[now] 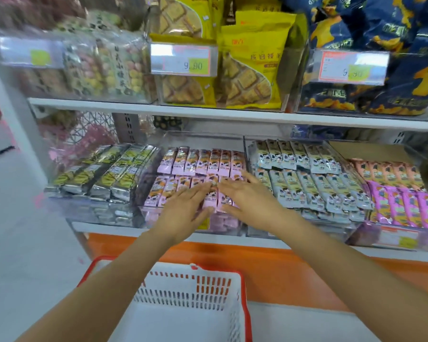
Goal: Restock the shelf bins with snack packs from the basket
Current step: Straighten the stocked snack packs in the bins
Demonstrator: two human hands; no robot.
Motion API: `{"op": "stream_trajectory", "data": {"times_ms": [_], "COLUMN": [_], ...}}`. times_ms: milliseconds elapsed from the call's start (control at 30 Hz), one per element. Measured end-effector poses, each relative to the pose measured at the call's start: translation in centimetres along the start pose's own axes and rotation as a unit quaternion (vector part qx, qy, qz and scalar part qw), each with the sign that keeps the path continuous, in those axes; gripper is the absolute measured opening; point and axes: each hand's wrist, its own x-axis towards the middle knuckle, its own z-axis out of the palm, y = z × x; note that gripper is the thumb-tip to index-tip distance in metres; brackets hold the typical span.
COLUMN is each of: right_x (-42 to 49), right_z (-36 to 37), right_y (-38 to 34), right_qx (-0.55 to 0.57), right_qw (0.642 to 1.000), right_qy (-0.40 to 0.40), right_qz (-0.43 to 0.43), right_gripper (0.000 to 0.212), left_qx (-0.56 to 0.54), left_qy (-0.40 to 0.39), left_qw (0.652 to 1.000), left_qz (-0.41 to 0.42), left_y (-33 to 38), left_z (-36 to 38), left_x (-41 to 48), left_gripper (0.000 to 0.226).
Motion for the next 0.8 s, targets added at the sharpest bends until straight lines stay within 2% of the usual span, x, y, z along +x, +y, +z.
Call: {"op": "stream_trajectory", "data": {"times_ms": [133, 333, 433, 567, 633, 700, 800], "right_x": [-0.1, 0.9, 2.0, 5.8, 8.5, 11.0, 13.7], "right_z": [-0.3, -0.9, -0.8, -1.2, -0.9, -0.3, 0.7], "right_y": [-0.1, -1.2, -2.2, -2.8, -2.9, -3.0, -2.8], "right_qx": [-0.001, 0.056, 0.063, 0.107, 0.116, 0.121, 0.125], "right_qw": [1.0, 0.998, 0.998, 0.994, 0.993, 0.992, 0.99], "right_qy": [-0.011, 0.006, -0.006, 0.034, 0.032, 0.018, 0.006], "right_qz": [0.007, -0.007, -0.014, 0.013, 0.018, 0.034, 0.062], "right_gripper": [0.056, 0.065, 0.064, 0.06, 0.06, 0.062, 0.063], "left_qx": [0.004, 0.024, 0.049, 0.138, 0.156, 0.152, 0.144], "left_qy": [0.012, -0.002, 0.069, 0.171, 0.167, 0.131, 0.103], "left_qw": [1.0, 1.0, 0.996, 0.975, 0.973, 0.978, 0.983], "left_qz": [0.006, -0.002, 0.015, -0.013, -0.037, -0.057, -0.056], "left_y": [-0.1, -0.9, -2.7, -6.7, -8.4, -9.8, -11.2], "left_z": [0.3, 0.1, -0.9, -3.0, -4.1, -4.6, -4.4], "left_x": [0.3, 0.4, -0.8, -1.9, -1.9, -2.0, -1.9], "left_gripper": [0.065, 0.069, 0.069, 0.051, 0.056, 0.067, 0.075]}}
